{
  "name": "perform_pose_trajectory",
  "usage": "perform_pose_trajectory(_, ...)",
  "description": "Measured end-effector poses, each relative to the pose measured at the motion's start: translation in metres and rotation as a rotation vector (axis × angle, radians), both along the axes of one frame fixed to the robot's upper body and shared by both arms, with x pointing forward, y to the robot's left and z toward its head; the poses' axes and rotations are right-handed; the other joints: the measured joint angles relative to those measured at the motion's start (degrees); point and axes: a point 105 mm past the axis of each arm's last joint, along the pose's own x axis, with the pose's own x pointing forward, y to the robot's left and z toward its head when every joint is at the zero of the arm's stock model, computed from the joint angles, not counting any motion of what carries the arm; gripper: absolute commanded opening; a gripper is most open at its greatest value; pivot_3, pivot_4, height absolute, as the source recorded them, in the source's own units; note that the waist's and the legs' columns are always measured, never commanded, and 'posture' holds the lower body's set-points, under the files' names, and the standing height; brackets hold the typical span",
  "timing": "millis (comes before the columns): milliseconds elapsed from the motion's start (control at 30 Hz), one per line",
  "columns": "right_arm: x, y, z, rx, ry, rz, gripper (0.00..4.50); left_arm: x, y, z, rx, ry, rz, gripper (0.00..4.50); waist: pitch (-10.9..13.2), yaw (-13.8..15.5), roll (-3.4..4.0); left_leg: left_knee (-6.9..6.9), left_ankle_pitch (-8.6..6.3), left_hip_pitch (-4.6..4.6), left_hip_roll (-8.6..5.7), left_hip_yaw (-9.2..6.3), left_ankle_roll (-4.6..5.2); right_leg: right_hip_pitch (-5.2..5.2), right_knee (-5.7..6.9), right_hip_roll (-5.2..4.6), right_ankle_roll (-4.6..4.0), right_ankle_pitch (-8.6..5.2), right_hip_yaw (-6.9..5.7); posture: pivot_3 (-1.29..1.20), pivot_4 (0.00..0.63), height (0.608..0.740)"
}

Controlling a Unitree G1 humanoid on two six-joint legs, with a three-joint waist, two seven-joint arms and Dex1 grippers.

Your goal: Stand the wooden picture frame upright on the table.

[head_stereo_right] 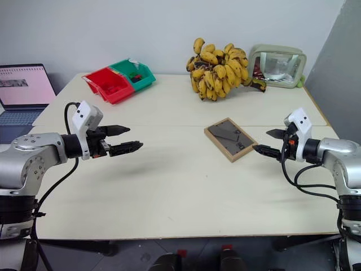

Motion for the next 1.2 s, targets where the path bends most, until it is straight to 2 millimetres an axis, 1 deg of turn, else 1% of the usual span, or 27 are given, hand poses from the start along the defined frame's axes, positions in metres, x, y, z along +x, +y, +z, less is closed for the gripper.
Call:
perform_pose_trajectory(267,0.002,0.002,-0.004,-0.020,0.002,0.013,4.47,0.003,-0.003,-0.003,0.004,-0.012,0.007,4.50,0.0,0.0,0.00,0.01,0.00,-0.06,0.05,-0.02,0.00,-0.03,-0.01,-0.02,0.00,0.00,-0.01,0.00,0.150,0.740)
perform_pose_trajectory(367,0.002,0.001,-0.004,-0.032,-0.007,0.011,4.47,0.004,-0.004,-0.001,0.004,-0.018,0.007,4.50,0.0,0.0,0.00,0.02,0.00,-0.06,0.04,-0.03,0.00,-0.02,0.00,-0.02,0.00,0.00,-0.02,0.00,0.150,0.740)
perform_pose_trajectory(433,0.007,-0.001,-0.005,-0.035,-0.025,-0.013,4.47,0.005,-0.004,0.001,0.001,-0.022,0.010,4.50,0.0,0.0,0.00,0.03,0.00,-0.05,0.04,-0.02,0.00,-0.02,0.00,-0.02,0.00,0.00,-0.01,0.00,0.150,0.740)
perform_pose_trajectory(500,0.016,0.002,-0.003,-0.011,-0.044,-0.047,4.50,0.006,-0.008,-0.001,-0.017,-0.016,0.008,4.15,0.0,-0.1,0.00,0.05,0.00,-0.05,0.04,0.00,0.00,-0.03,0.02,-0.02,0.00,0.01,0.01,0.00,0.150,0.740)
perform_pose_trajectory(533,0.020,0.005,-0.002,0.005,-0.051,-0.056,4.30,0.006,-0.011,-0.002,-0.027,-0.017,0.008,4.04,0.0,-0.2,0.00,0.05,0.00,-0.05,0.05,-0.01,0.00,-0.03,0.03,-0.02,0.00,0.01,0.00,0.00,0.150,0.740)
perform_pose_trajectory(600,0.028,0.008,0.002,0.016,-0.070,-0.079,3.98,0.008,-0.019,-0.006,-0.053,-0.019,0.001,3.62,0.0,-0.1,0.00,0.06,0.00,-0.07,0.05,-0.04,0.00,-0.03,0.04,-0.02,0.00,0.01,-0.02,0.00,0.150,0.740)
perform_pose_trajectory(667,0.036,0.007,0.004,0.020,-0.085,-0.121,3.40,0.011,-0.026,-0.010,-0.078,-0.019,0.006,3.13,0.0,0.0,0.00,0.07,0.00,-0.09,0.04,-0.04,0.00,-0.04,0.03,-0.06,0.00,0.01,-0.02,0.00,0.150,0.740)
perform_pose_trajectory(733,0.045,0.004,0.002,-0.002,-0.096,-0.175,2.88,0.017,-0.032,-0.014,-0.089,-0.022,0.035,2.67,0.0,0.0,0.00,0.09,0.00,-0.10,0.03,-0.06,0.00,-0.02,0.02,-0.08,0.01,0.02,-0.03,0.00,0.150,0.740)
perform_pose_trajectory(767,0.053,0.004,-0.002,-0.026,-0.097,-0.218,2.60,0.025,-0.039,-0.015,-0.111,-0.028,0.055,2.44,0.0,0.1,0.00,0.16,0.01,-0.11,-0.02,-0.06,0.00,-0.02,0.06,-0.10,0.02,0.03,-0.04,0.00,0.150,0.740)
perform_pose_trajectory(833,0.067,0.011,-0.009,-0.074,-0.111,-0.265,2.12,0.037,-0.058,-0.021,-0.140,-0.022,0.073,2.00,0.0,0.1,0.00,0.21,0.01,-0.13,-0.08,-0.06,0.00,-0.01,0.06,-0.10,0.07,0.06,-0.04,0.00,0.150,0.740)
perform_pose_trajectory(867,0.075,0.017,-0.011,-0.097,-0.125,-0.285,1.86,0.043,-0.071,-0.026,-0.146,-0.020,0.077,1.76,0.0,0.2,0.00,0.22,0.01,-0.17,-0.10,-0.05,0.00,-0.05,0.05,-0.10,0.09,0.08,-0.03,0.00,0.150,0.740)
perform_pose_trajectory(900,0.082,0.020,-0.012,-0.108,-0.138,-0.306,1.68,0.049,-0.081,-0.030,-0.150,-0.017,0.083,1.59,0.0,0.2,0.00,0.24,0.01,-0.17,-0.11,-0.03,0.00,-0.05,0.05,-0.10,0.09,0.09,-0.02,0.00,0.150,0.740)
perform_pose_trajectory(933,0.089,0.022,-0.013,-0.122,-0.152,-0.329,1.40,0.056,-0.089,-0.034,-0.150,-0.018,0.094,1.36,0.0,0.2,0.00,0.24,0.01,-0.21,-0.09,-0.04,0.00,-0.09,0.05,-0.10,0.10,0.09,-0.02,0.00,0.150,0.740)
perform_pose_trajectory(1000,0.102,0.021,-0.014,-0.138,-0.170,-0.397,1.00,0.069,-0.102,-0.043,-0.163,-0.010,0.133,0.99,0.0,0.2,0.00,0.24,0.01,-0.22,-0.11,-0.05,0.00,-0.10,0.05,-0.12,0.09,0.10,-0.04,0.00,0.150,0.740)
perform_pose_trajectory(1033,0.109,0.023,-0.015,-0.151,-0.185,-0.429,0.75,0.076,-0.112,-0.048,-0.164,-0.002,0.142,0.78,0.0,0.2,0.00,0.23,0.01,-0.24,-0.13,-0.04,0.00,-0.11,0.03,-0.13,0.09,0.10,-0.05,0.00,0.150,0.740)
perform_pose_trajectory(1067,0.112,0.025,-0.016,-0.156,-0.194,-0.440,0.56,0.079,-0.121,-0.052,-0.165,0.002,0.140,0.60,0.0,0.1,0.00,0.22,0.01,-0.25,-0.13,-0.02,0.00,-0.11,0.00,-0.13,0.09,0.10,-0.03,0.00,0.150,0.740)
perform_pose_trajectory(1100,0.116,0.025,-0.020,-0.179,-0.201,-0.459,0.23,0.084,-0.132,-0.056,-0.173,0.013,0.147,0.31,0.0,0.2,0.00,0.21,0.00,-0.25,-0.13,-0.03,0.00,-0.11,-0.01,-0.16,0.09,0.10,-0.05,0.00,0.150,0.740)
perform_pose_trajectory(1133,0.119,0.025,-0.025,-0.200,-0.197,-0.472,0.00,0.088,-0.141,-0.060,-0.179,0.025,0.155,0.07,0.0,0.2,0.00,0.21,0.01,-0.27,-0.16,-0.03,0.01,-0.13,-0.03,-0.18,0.09,0.10,-0.06,0.00,0.150,0.740)
perform_pose_trajectory(1200,0.121,0.026,-0.038,-0.234,-0.185,-0.490,0.00,0.093,-0.160,-0.063,-0.197,0.044,0.150,0.02,0.0,0.1,0.00,0.20,0.00,-0.30,-0.16,-0.01,0.02,-0.14,-0.02,-0.23,0.10,0.10,-0.03,0.00,0.150,0.740)
